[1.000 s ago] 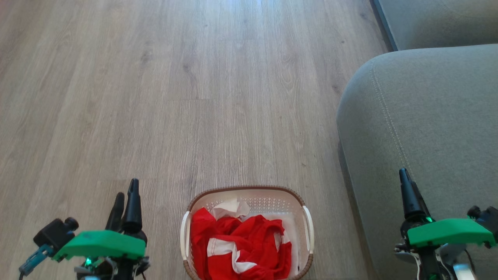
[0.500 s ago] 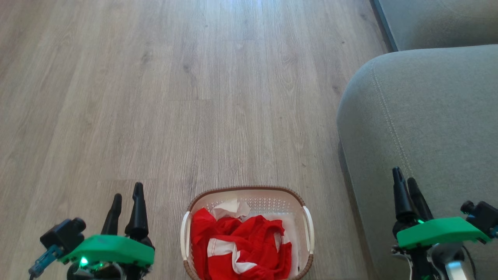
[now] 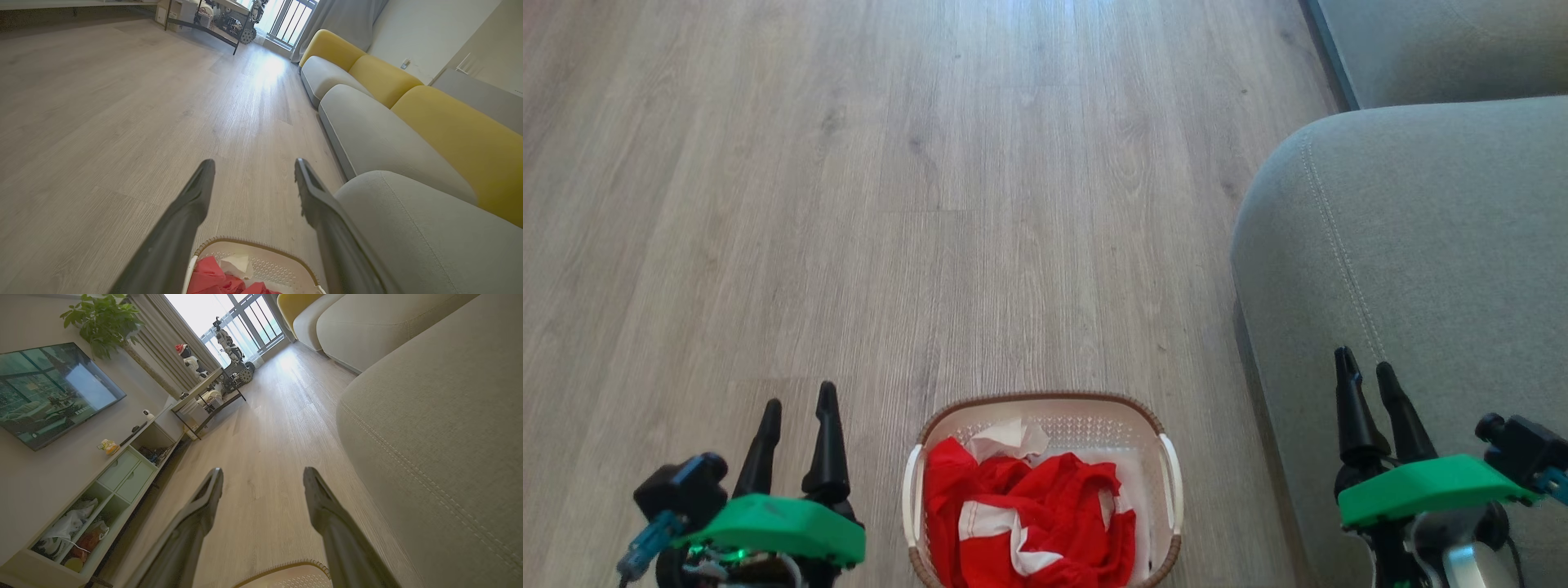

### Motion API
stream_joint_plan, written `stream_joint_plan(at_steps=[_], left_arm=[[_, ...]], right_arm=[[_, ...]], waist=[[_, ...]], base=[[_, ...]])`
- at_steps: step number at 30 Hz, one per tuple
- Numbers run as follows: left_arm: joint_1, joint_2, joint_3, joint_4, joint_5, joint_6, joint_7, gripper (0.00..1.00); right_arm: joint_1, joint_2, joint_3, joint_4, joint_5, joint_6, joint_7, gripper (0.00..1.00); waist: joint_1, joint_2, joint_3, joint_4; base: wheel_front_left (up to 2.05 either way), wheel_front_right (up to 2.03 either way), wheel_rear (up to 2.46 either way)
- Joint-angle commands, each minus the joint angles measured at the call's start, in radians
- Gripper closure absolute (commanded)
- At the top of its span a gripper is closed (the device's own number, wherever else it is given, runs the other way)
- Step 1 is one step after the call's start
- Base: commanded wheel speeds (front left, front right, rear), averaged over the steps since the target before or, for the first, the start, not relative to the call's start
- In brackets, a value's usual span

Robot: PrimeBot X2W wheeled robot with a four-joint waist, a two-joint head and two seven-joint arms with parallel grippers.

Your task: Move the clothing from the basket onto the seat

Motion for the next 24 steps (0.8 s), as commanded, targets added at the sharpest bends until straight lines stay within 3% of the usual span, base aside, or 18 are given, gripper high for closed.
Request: stream_joint_plan(at_steps=[1, 24], left_arm=[[-0.016, 0.014, 0.011, -0.043, 0.040, 0.007, -0.016, 0.00], [0.009, 0.010, -0.004, -0.053, 0.292, 0.040, -0.083, 0.00]], right_arm=[[-0.022, -0.011, 0.023, -0.044, -0.035, 0.000, -0.019, 0.00], [-0.024, -0.013, 0.055, -0.063, -0.290, 0.000, -0.087, 0.00]], waist=[[0.0000, 0.0000, 0.000, 0.000], [0.0000, 0.0000, -0.002, 0.004]], base=[[0.00, 0.00, 0.00], [0.00, 0.00, 0.00]])
